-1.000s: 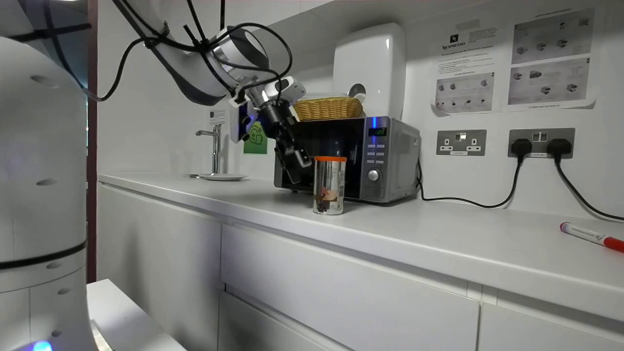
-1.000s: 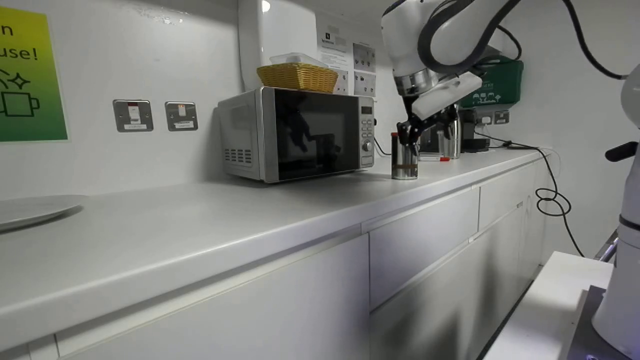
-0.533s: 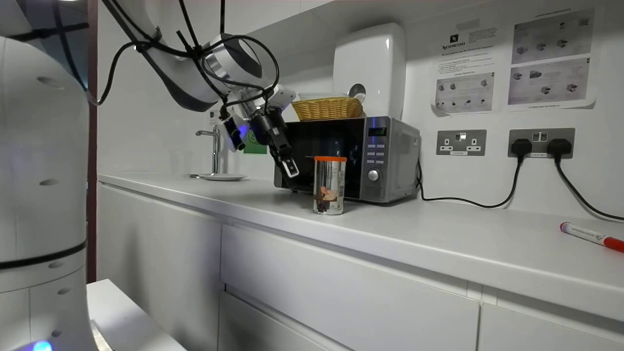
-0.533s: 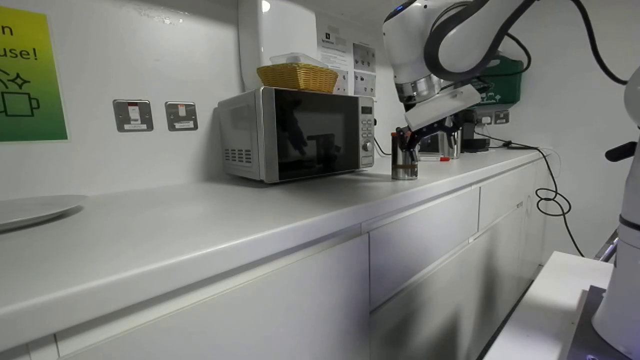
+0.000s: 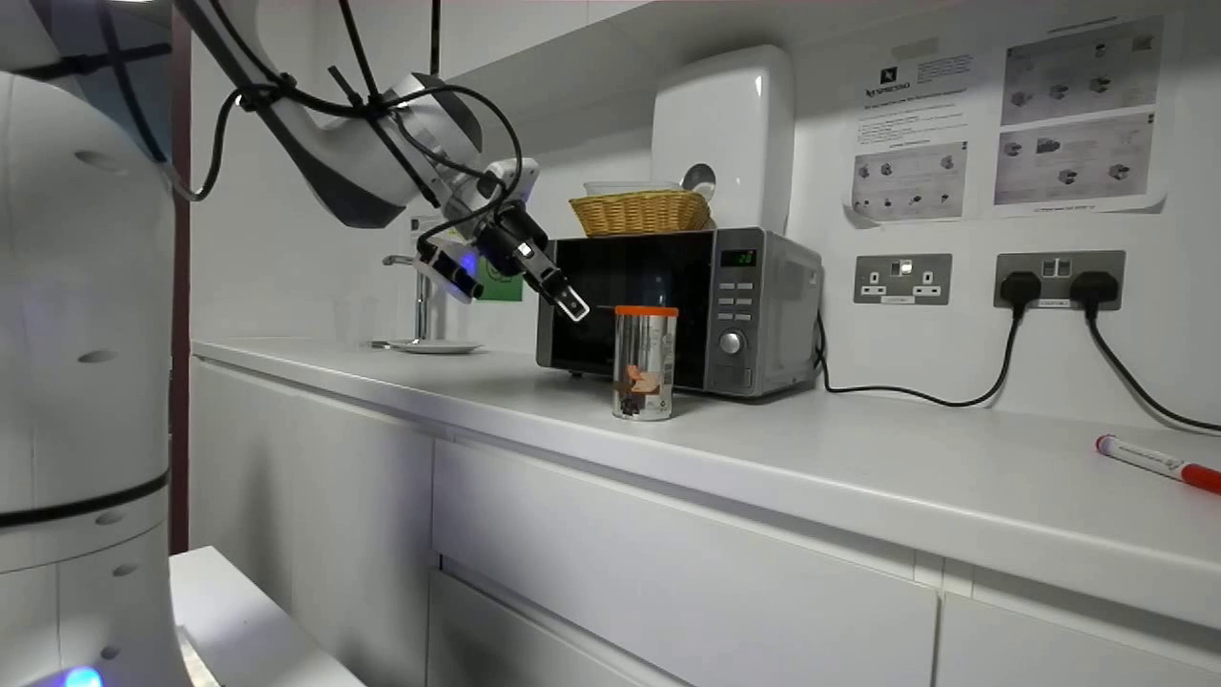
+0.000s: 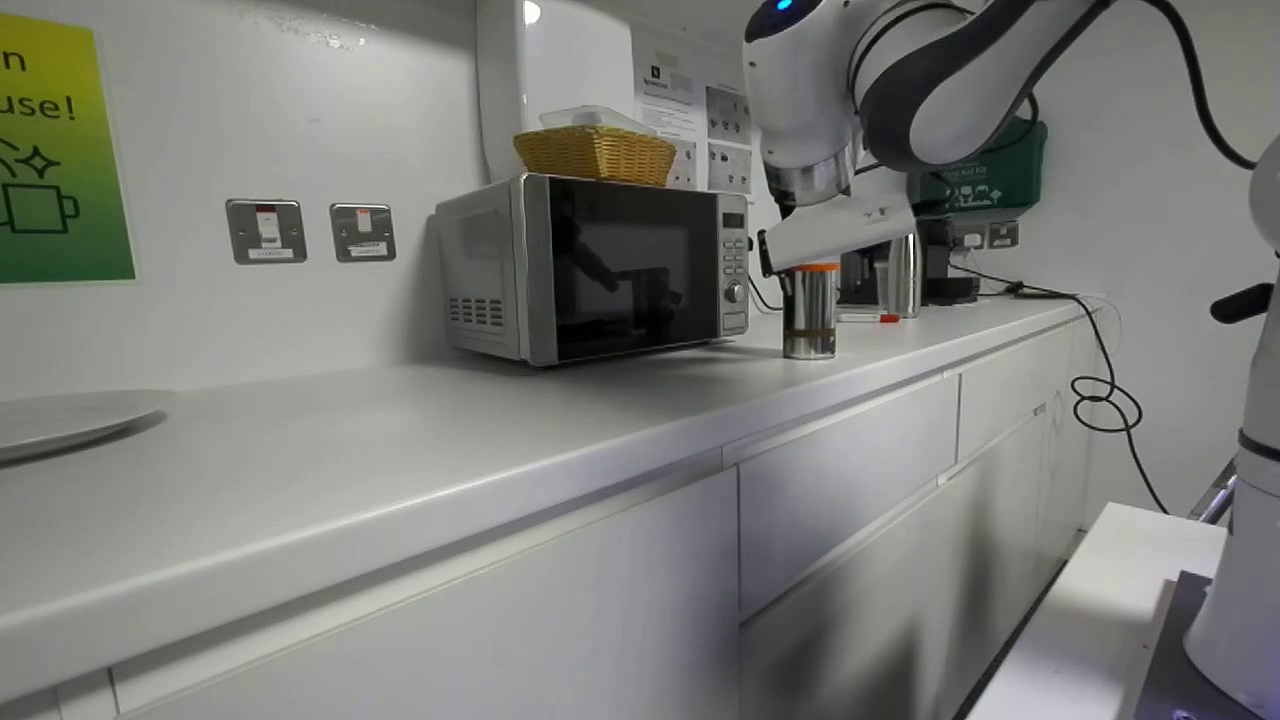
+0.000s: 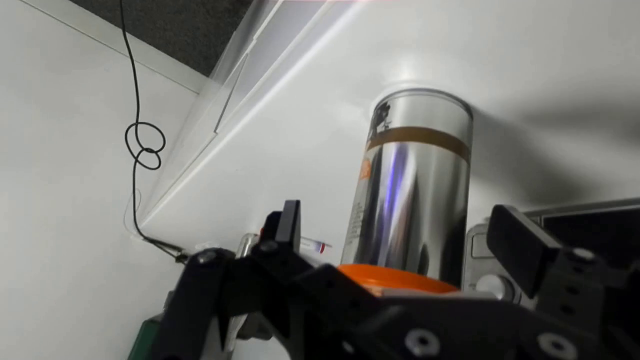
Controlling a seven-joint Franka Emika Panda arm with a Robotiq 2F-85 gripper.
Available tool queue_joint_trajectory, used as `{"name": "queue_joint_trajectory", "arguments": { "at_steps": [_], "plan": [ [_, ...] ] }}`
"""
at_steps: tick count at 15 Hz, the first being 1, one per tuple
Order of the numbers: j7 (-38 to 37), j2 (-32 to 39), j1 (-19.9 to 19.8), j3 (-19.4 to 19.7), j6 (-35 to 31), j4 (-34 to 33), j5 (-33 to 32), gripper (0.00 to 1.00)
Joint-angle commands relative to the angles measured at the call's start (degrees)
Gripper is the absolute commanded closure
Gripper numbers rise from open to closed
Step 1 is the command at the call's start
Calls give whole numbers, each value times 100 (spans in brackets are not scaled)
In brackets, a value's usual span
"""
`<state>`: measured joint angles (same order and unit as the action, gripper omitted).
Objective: Put the silver can on top of the microwave
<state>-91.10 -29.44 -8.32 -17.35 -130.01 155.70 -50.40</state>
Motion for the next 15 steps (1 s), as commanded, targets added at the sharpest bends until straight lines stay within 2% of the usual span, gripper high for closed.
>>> {"name": "queue_joint_trajectory", "arguments": {
  "at_steps": [1, 4, 8, 15],
  "plan": [
    [-1061, 243, 70, -22, 549, -241, -709, 0],
    [-1612, 493, 260, 77, 1034, -345, -989, 0],
    [-1947, 997, 578, 186, 1385, -623, -1012, 0],
    [-2231, 1839, 926, 419, 1432, -1206, -1289, 0]
  ]
}}
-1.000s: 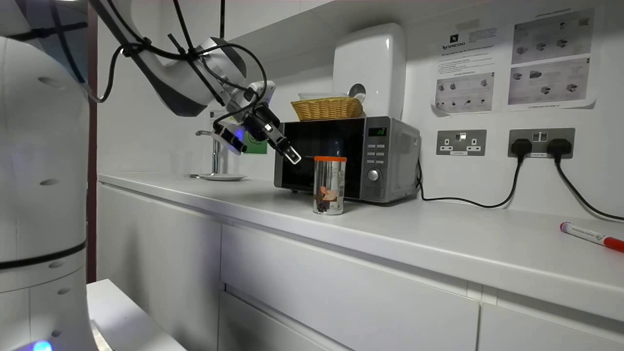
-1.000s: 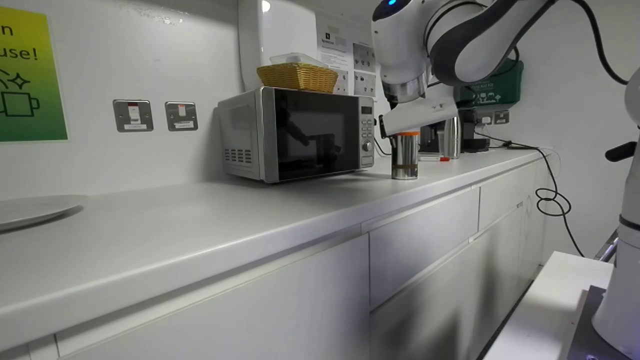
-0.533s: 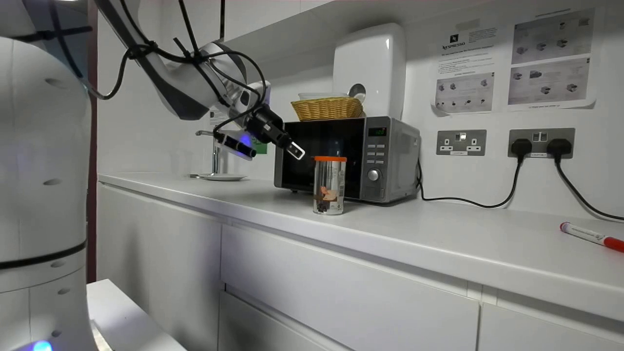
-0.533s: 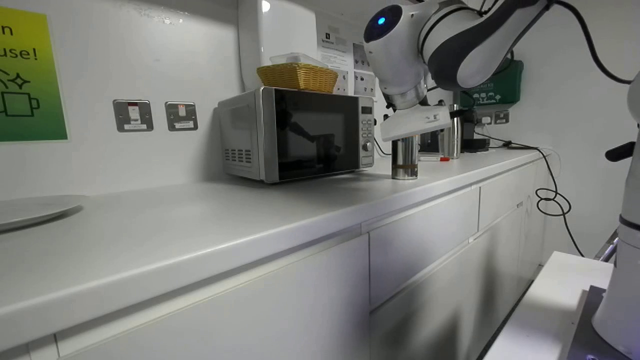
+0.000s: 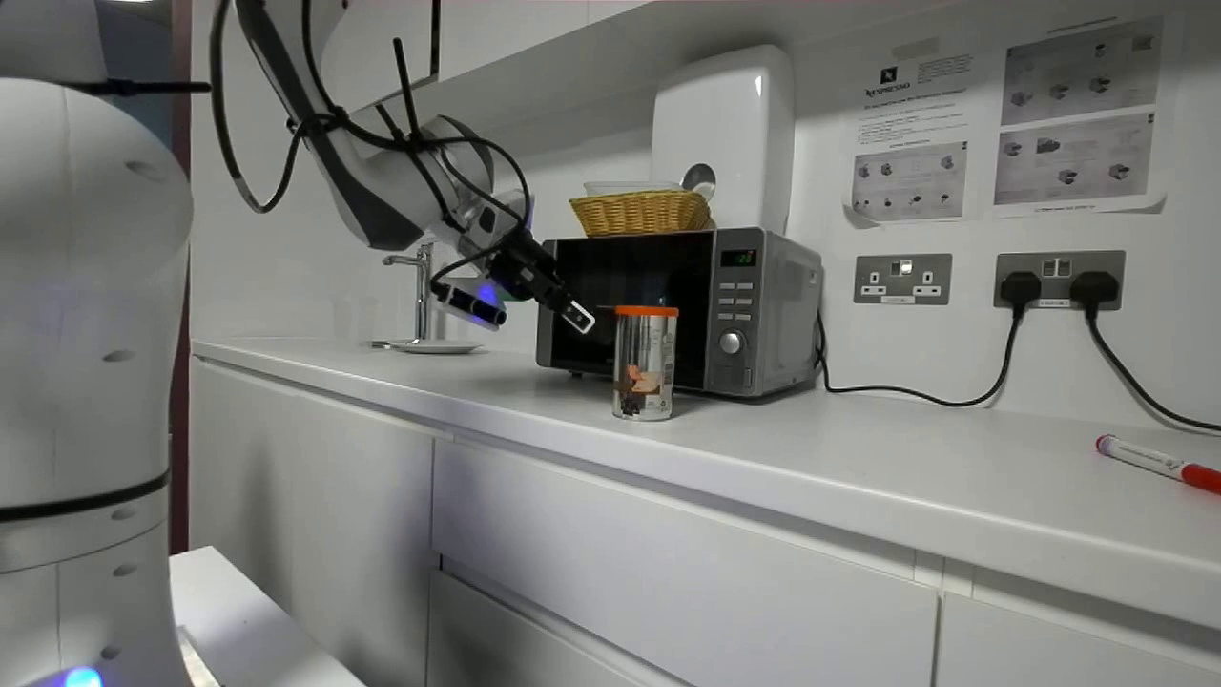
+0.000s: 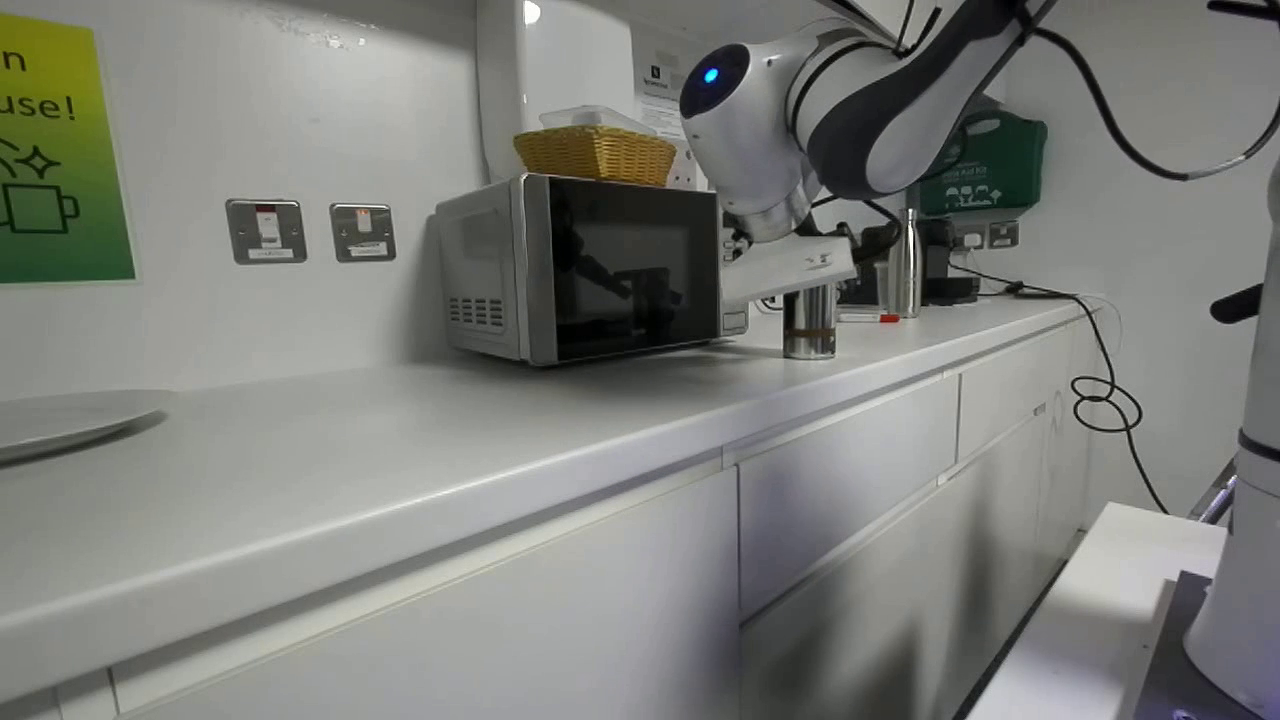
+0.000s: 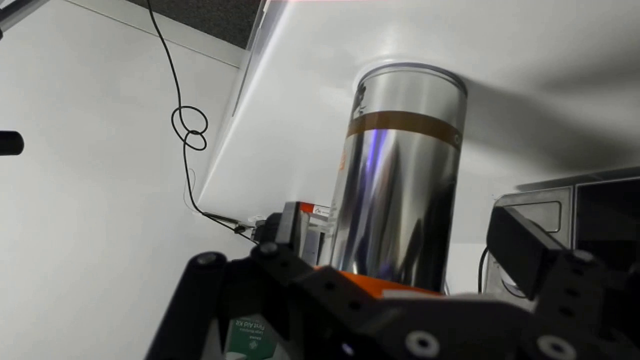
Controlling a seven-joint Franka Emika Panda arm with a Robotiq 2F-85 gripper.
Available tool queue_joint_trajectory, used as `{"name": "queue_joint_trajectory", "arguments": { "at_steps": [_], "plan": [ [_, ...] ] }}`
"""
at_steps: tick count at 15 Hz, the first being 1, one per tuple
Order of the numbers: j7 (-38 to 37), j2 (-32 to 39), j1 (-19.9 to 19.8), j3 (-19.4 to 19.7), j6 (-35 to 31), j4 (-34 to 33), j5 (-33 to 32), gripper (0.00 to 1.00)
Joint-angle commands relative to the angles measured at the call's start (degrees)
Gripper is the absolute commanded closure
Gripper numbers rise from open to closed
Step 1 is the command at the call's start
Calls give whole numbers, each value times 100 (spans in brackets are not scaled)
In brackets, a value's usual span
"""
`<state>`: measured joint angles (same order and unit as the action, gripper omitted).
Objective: Put the silver can on top of the microwave
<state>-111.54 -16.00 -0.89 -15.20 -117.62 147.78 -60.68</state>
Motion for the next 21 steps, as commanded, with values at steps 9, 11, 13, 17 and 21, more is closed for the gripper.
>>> {"name": "queue_joint_trajectory", "arguments": {
  "at_steps": [9, 11, 13, 17, 21],
  "plan": [
    [-416, 1372, 256, 635, 417, -1141, -1020, 0],
    [-396, 1458, 270, 715, 542, -1209, -1038, 0],
    [-352, 1489, 290, 779, 677, -1233, -1024, 0],
    [-310, 1487, 291, 865, 803, -1215, -972, 0],
    [-317, 1479, 284, 928, 817, -1188, -957, 0]
  ]
}}
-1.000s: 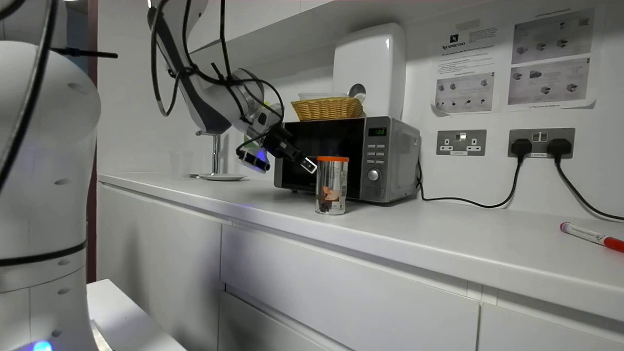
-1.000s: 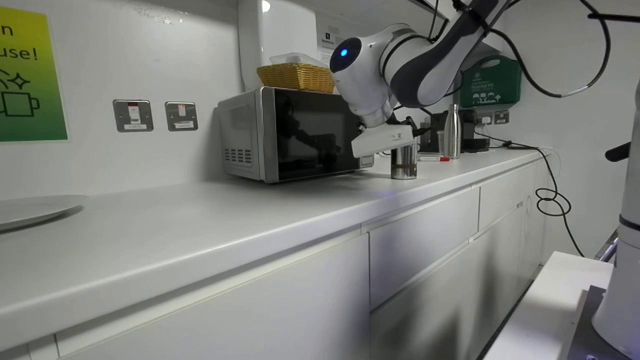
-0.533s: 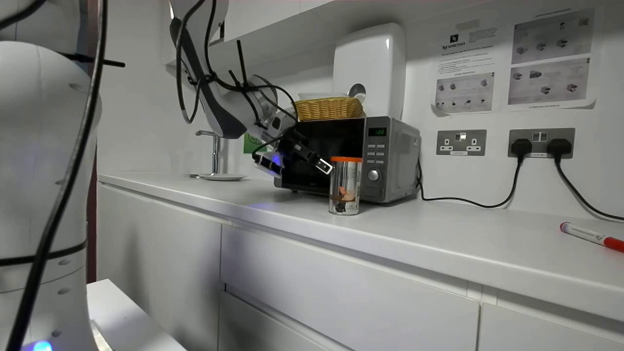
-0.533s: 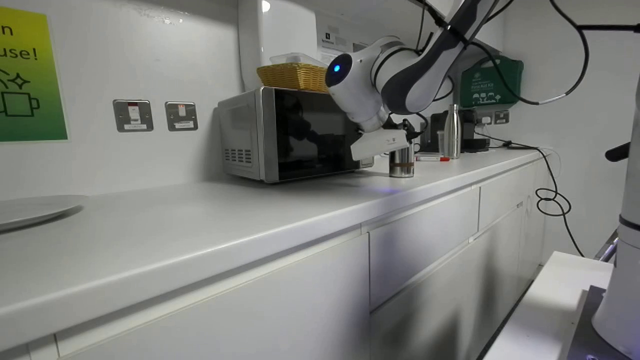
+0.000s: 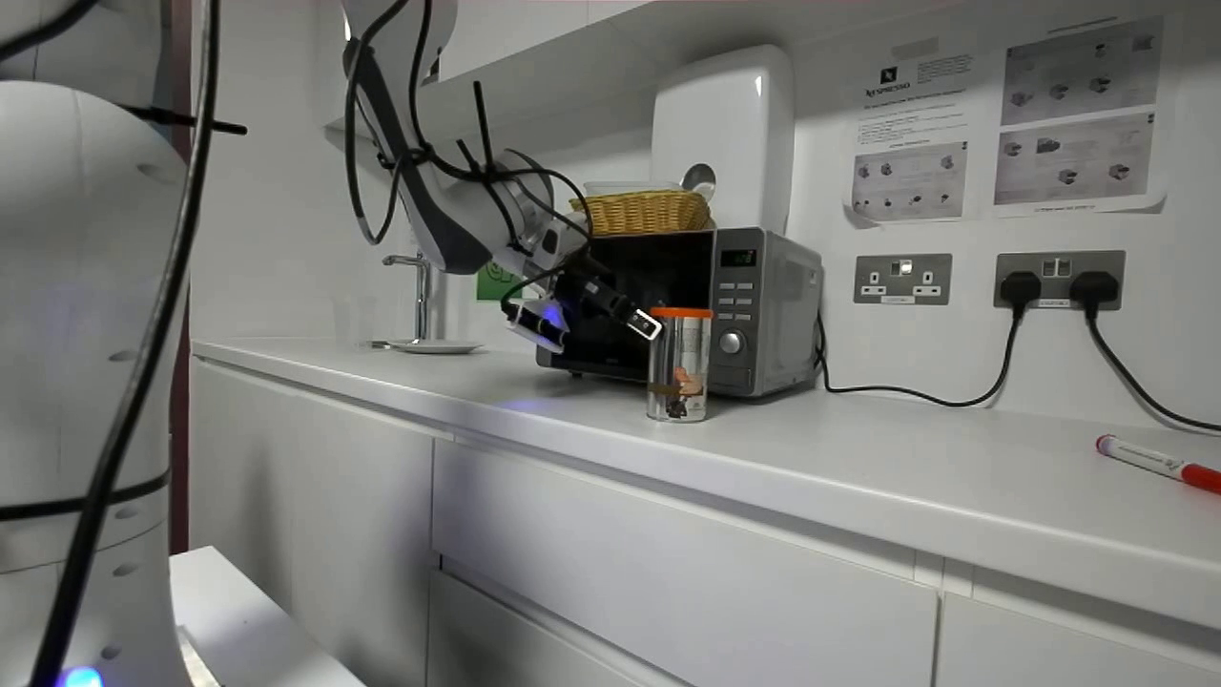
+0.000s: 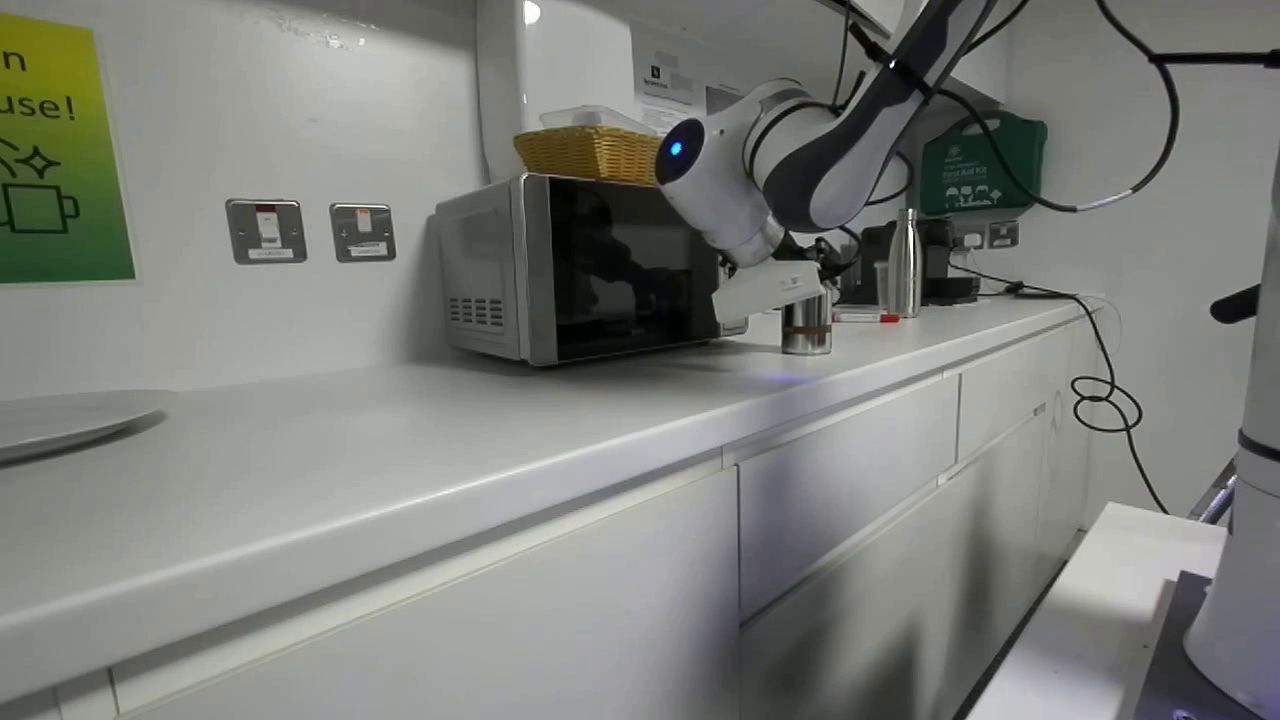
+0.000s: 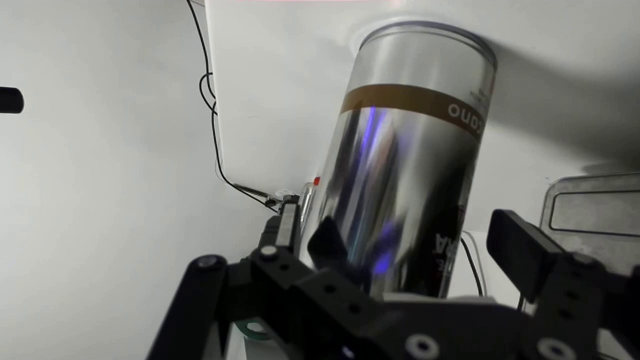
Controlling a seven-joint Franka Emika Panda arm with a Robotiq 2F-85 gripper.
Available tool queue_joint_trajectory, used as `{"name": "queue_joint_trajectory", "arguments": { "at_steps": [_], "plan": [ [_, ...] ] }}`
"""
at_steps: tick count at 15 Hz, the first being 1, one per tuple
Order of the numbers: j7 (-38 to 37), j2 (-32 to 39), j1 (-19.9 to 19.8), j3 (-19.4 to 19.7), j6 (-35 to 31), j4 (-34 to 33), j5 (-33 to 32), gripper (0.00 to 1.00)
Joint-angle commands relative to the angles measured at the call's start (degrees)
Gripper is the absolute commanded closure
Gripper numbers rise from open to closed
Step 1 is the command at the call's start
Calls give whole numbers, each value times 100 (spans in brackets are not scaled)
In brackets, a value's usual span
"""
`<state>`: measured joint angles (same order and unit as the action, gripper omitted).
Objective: Put the silver can on top of the microwave
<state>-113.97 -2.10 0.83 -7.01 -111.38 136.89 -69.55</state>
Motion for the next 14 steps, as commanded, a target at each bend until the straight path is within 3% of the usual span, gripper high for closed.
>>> {"name": "queue_joint_trajectory", "arguments": {
  "at_steps": [1, 14],
  "plan": [
    [-78, 87, 109, 120, 197, -91, -72, 0],
    [-98, 266, 55, 303, 140, -134, -135, 0]
  ]
}}
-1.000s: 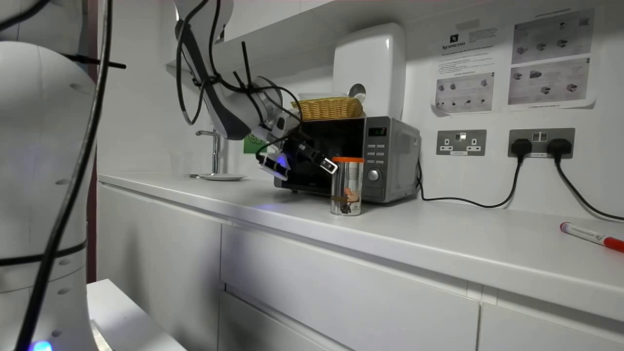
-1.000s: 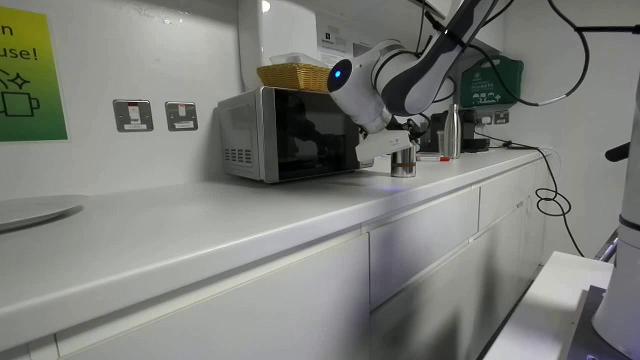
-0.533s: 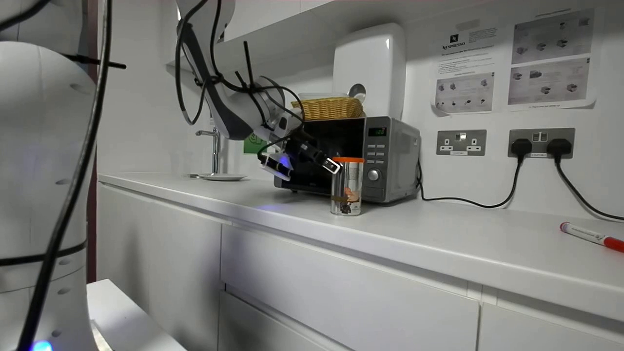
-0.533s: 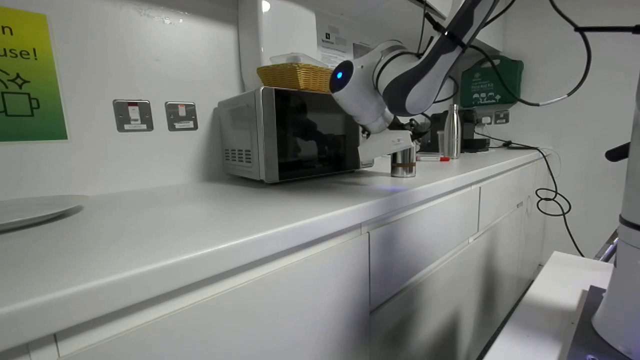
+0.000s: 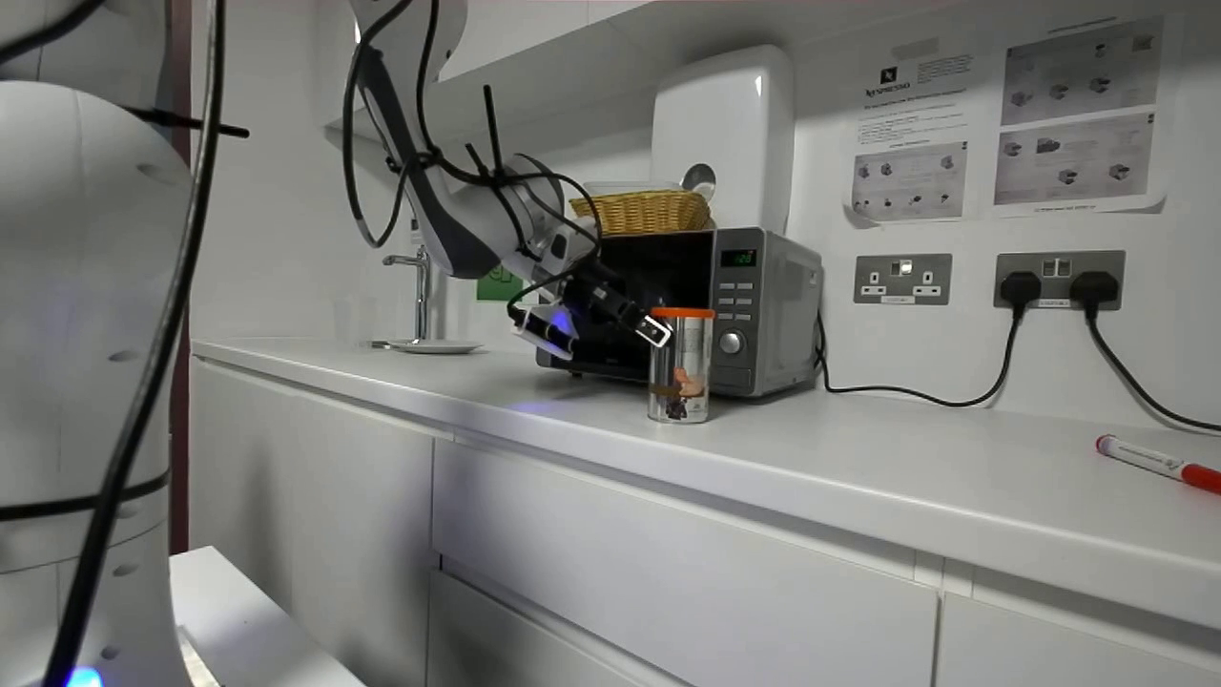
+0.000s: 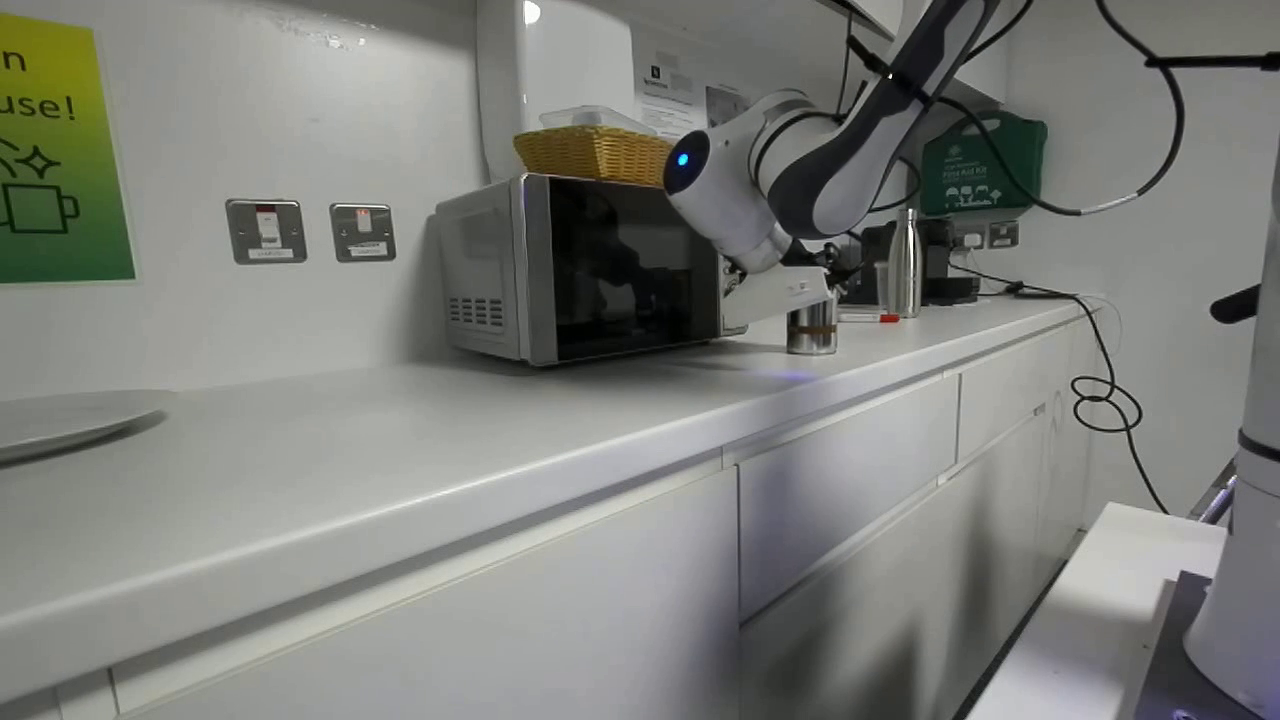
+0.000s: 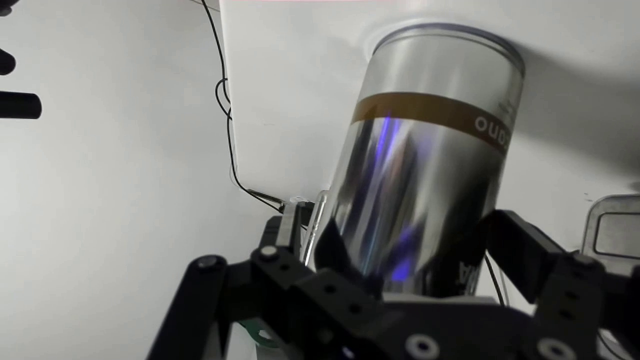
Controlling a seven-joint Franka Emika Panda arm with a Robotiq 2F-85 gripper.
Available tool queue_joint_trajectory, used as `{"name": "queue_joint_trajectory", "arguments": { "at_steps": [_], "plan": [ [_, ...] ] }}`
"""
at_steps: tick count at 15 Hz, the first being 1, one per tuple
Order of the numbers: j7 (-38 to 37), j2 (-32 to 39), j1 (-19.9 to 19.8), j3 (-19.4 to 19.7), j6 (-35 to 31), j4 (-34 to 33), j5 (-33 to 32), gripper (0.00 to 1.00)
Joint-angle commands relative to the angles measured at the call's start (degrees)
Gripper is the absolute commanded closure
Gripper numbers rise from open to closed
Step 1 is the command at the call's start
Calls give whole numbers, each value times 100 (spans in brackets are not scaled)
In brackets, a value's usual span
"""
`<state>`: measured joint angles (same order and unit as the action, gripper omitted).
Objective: Put the silver can on top of the microwave
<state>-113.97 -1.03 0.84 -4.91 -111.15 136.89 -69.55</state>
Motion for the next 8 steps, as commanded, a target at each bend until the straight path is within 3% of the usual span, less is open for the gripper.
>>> {"name": "queue_joint_trajectory", "arguments": {
  "at_steps": [1, 5, 6, 8],
  "plan": [
    [-103, 181, 53, 105, 117, -135, -139, 0],
    [-92, 183, 57, 127, 105, -123, -150, 2],
    [-61, 179, 57, 129, 111, -118, -148, 26],
    [-33, 168, 56, 130, 113, -113, -149, 32]
  ]
}}
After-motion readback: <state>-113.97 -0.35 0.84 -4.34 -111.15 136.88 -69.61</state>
